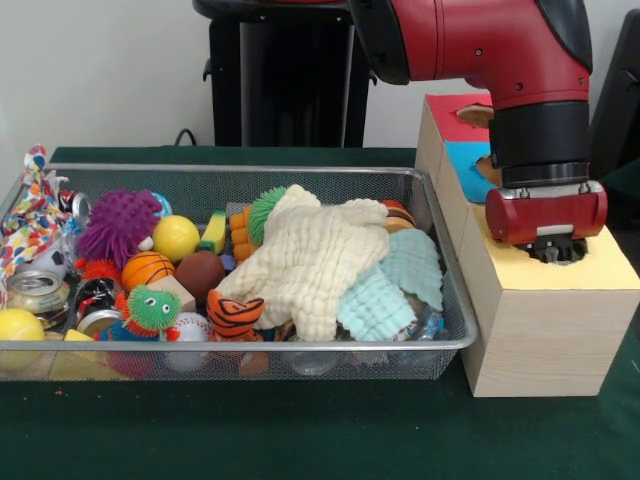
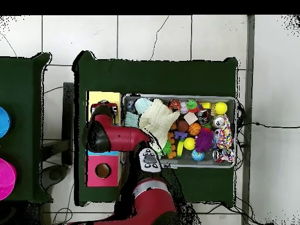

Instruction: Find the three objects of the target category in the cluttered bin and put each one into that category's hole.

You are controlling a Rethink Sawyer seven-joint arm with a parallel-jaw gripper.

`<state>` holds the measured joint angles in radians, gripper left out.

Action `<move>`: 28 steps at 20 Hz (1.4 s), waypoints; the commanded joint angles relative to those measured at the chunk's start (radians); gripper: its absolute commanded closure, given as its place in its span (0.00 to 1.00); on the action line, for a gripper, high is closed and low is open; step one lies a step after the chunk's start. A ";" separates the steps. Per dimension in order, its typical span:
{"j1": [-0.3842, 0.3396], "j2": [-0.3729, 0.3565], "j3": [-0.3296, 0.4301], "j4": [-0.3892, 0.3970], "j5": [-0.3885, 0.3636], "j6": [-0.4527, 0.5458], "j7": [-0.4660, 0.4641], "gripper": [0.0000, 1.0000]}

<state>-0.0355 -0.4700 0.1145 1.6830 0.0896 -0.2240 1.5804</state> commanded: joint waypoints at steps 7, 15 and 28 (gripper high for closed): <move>-0.022 -0.024 0.008 0.048 0.043 0.147 0.190 1.00; -0.013 -0.120 -0.014 0.091 0.049 0.269 0.187 1.00; -0.063 -0.300 0.071 0.103 0.041 0.369 0.187 1.00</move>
<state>-0.0446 -0.6690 0.1058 1.7284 0.0913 0.0304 1.5804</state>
